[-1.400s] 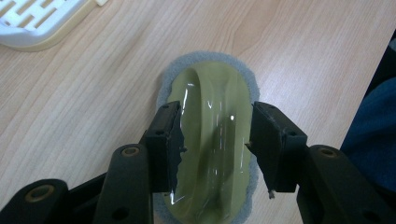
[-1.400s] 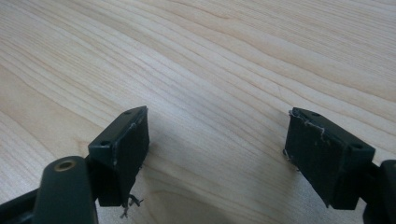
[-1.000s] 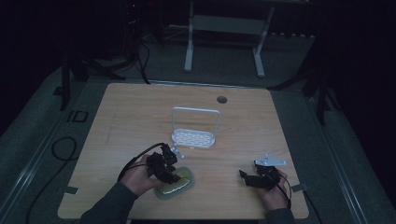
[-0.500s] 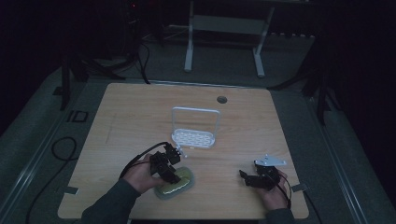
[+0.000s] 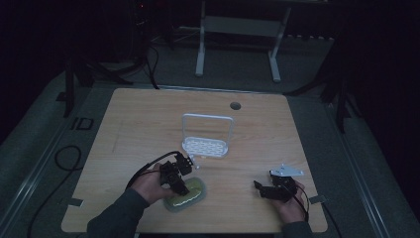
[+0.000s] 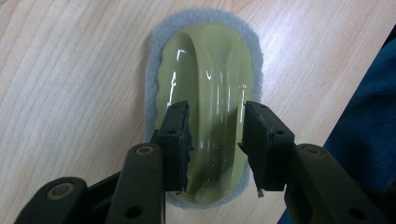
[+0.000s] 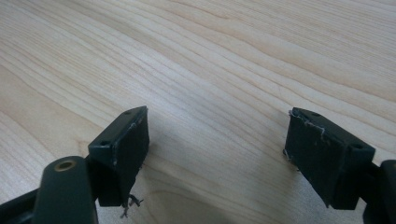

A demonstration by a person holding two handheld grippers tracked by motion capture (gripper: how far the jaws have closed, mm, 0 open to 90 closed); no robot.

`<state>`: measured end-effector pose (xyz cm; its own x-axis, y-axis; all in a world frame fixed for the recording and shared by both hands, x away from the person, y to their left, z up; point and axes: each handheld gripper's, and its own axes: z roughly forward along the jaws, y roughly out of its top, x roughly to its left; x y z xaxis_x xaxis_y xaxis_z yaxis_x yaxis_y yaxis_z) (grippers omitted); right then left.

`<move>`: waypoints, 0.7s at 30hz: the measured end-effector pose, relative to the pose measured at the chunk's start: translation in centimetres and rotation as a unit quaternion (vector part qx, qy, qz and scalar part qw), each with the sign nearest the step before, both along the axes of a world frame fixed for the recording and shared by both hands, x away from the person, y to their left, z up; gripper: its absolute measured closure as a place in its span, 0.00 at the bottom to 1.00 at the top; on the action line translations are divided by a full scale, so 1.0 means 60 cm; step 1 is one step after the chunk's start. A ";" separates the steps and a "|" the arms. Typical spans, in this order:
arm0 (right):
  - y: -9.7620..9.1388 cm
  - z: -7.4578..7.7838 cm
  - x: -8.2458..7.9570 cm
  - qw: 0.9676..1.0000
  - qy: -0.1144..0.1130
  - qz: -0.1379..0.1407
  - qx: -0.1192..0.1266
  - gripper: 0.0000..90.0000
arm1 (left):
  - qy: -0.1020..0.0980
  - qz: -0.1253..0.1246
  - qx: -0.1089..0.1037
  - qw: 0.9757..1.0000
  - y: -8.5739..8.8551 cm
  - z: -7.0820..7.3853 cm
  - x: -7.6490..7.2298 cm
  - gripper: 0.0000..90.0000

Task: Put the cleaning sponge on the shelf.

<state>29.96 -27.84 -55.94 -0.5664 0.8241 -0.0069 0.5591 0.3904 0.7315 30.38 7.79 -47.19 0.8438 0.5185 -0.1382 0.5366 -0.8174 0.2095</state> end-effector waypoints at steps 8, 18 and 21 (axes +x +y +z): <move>0.000 0.000 0.000 1.000 0.000 0.000 0.000 0.24 | 0.010 -0.013 0.016 1.000 -0.007 -0.008 0.002 0.72; 0.000 0.000 0.000 1.000 0.000 0.000 0.000 0.24 | 0.014 -0.020 0.026 0.999 -0.010 -0.013 0.003 0.78; 0.000 0.000 0.000 1.000 0.000 0.000 0.000 0.24 | 0.016 -0.023 0.026 0.999 -0.010 -0.013 0.003 0.78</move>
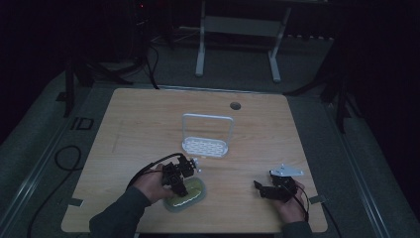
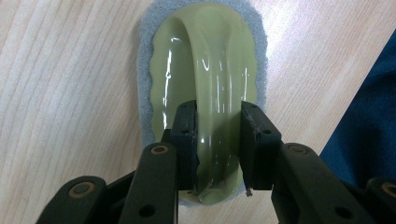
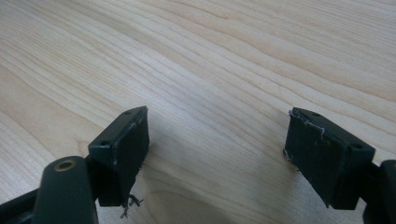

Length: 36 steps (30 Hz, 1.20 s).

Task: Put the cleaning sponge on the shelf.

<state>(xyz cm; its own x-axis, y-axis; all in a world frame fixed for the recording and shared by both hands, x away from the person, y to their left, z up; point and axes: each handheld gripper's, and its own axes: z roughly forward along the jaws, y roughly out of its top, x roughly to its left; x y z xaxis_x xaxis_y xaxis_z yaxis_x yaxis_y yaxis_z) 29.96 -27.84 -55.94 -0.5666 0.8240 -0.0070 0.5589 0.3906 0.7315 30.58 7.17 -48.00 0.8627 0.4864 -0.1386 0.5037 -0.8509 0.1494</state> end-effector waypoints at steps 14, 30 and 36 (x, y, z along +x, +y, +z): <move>0.000 0.000 0.000 1.000 0.000 0.000 0.000 0.24 | 0.004 -0.004 0.002 1.000 -0.006 -0.002 0.004 0.77; 0.000 0.000 0.000 1.000 0.000 0.000 0.000 0.24 | 0.002 -0.004 0.003 1.000 -0.011 0.004 0.009 0.76; 0.000 0.000 0.000 1.000 0.000 0.000 0.000 0.24 | -0.001 -0.019 0.017 1.000 -0.019 0.006 0.008 0.79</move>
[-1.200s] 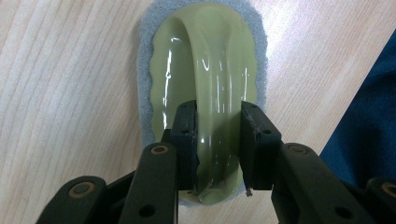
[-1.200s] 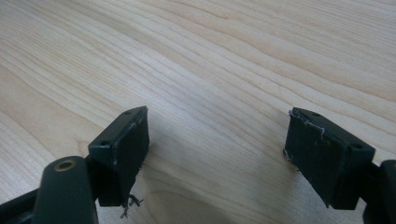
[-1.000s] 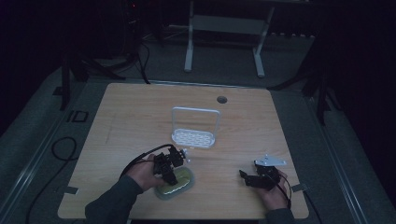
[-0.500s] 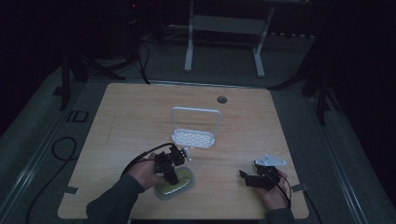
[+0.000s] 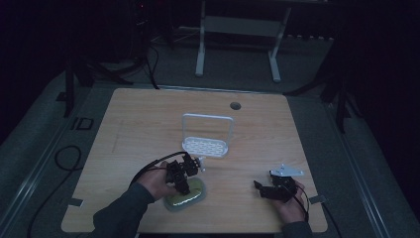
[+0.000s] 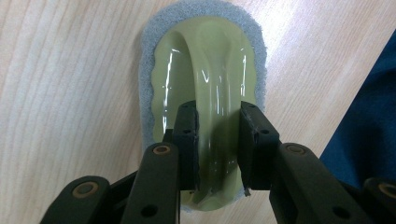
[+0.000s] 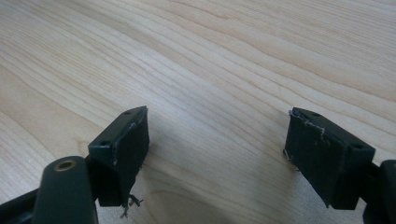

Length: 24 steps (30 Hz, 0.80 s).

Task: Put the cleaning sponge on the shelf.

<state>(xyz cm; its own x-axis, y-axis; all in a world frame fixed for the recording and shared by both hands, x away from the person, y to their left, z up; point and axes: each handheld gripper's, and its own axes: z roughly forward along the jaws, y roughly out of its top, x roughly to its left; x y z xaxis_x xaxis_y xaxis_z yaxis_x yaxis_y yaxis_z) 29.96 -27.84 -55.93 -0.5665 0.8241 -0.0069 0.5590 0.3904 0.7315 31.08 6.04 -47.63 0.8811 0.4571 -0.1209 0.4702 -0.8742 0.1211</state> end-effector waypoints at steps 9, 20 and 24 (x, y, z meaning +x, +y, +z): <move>0.000 0.000 0.000 1.000 0.000 0.000 0.000 0.24 | -0.030 -0.026 0.008 0.999 -0.001 0.009 0.001 0.80; 0.000 0.000 0.000 1.000 0.000 -0.001 0.001 0.24 | -0.063 -0.055 0.003 0.996 -0.003 0.026 0.007 0.80; 0.000 0.000 0.000 1.000 0.000 0.000 0.000 0.24 | -0.069 -0.060 0.000 0.996 -0.002 0.029 0.010 0.80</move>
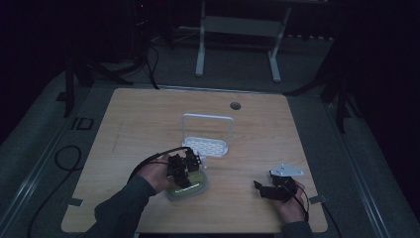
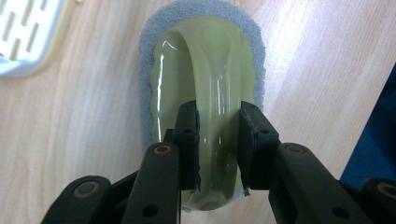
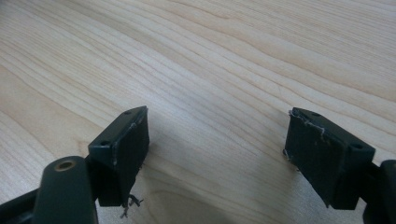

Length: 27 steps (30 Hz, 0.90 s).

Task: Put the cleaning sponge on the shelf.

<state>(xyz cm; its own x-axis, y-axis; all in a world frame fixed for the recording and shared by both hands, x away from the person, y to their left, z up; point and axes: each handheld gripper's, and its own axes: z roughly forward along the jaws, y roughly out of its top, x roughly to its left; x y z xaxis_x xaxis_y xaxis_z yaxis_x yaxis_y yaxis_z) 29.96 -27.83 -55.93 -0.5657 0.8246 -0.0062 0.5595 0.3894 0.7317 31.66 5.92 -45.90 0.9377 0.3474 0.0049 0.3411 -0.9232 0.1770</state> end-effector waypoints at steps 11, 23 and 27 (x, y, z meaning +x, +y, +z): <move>0.000 0.000 0.000 1.000 0.000 0.000 0.000 0.24 | -0.036 -0.042 -0.011 0.998 -0.002 0.008 0.011 0.80; 0.000 0.000 0.000 1.000 -0.001 0.000 0.000 0.24 | -0.058 -0.072 -0.007 0.996 -0.013 0.016 0.029 0.80; 0.000 0.000 0.000 1.000 -0.001 0.000 0.000 0.24 | -0.068 -0.080 -0.007 0.994 -0.016 0.021 0.036 0.80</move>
<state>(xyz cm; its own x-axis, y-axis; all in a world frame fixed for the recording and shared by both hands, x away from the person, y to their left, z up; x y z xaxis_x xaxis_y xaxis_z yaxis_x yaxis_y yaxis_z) 29.97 -27.84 -55.94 -0.5663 0.8241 -0.0078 0.5576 0.3901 0.7327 33.83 4.95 -44.64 0.9720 0.1946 0.1320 0.1619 -0.9610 0.2244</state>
